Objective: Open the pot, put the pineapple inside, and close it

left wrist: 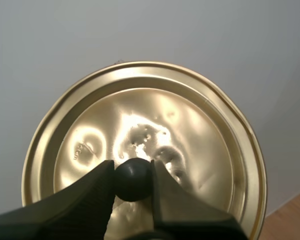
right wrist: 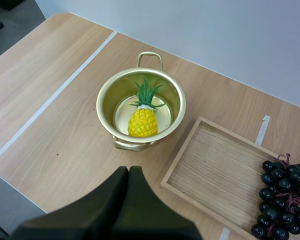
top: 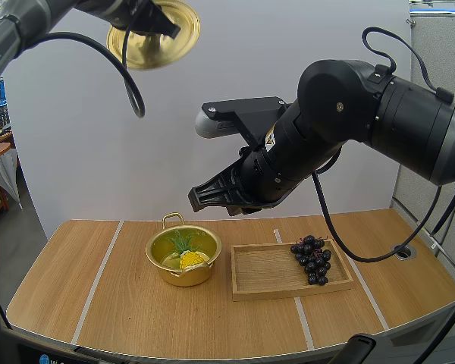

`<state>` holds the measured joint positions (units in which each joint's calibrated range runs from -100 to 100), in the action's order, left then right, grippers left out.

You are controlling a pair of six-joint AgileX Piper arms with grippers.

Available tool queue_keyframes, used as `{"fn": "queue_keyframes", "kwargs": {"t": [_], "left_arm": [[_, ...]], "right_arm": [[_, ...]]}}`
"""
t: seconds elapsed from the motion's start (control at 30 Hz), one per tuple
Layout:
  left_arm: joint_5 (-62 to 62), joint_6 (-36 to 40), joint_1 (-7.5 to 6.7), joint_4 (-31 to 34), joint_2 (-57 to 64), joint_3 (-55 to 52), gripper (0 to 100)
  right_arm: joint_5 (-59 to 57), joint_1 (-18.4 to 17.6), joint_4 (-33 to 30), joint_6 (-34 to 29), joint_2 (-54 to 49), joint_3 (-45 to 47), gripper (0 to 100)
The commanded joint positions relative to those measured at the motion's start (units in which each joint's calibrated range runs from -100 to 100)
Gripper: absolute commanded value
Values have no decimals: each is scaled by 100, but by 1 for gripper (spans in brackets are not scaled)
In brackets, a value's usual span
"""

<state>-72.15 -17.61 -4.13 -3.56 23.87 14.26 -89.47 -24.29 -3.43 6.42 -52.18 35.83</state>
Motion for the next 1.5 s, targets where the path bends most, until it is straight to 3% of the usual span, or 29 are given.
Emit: {"fn": "queue_keyframes", "kwargs": {"t": [0.0, 0.23, 0.73, 1.0, 1.47], "left_arm": [[-817, -243, -23, 3, -376, -222, 0], [-997, -495, -23, -47, -851, -1027, 0], [-1006, -1646, -23, -803, -1691, -3067, 0], [-182, -1853, -23, -919, -2070, -3721, 0], [116, -2203, 25, -1393, -2398, -4285, 0]], "right_arm": [[103, 26, -10, 55, -49, 11, 0], [101, 26, 12, 55, -49, 11, 0], [101, 26, 12, 55, -49, 11, 0], [101, 26, 12, 55, -49, 11, 0], [101, 26, 12, 55, -49, 11, 0]]}}
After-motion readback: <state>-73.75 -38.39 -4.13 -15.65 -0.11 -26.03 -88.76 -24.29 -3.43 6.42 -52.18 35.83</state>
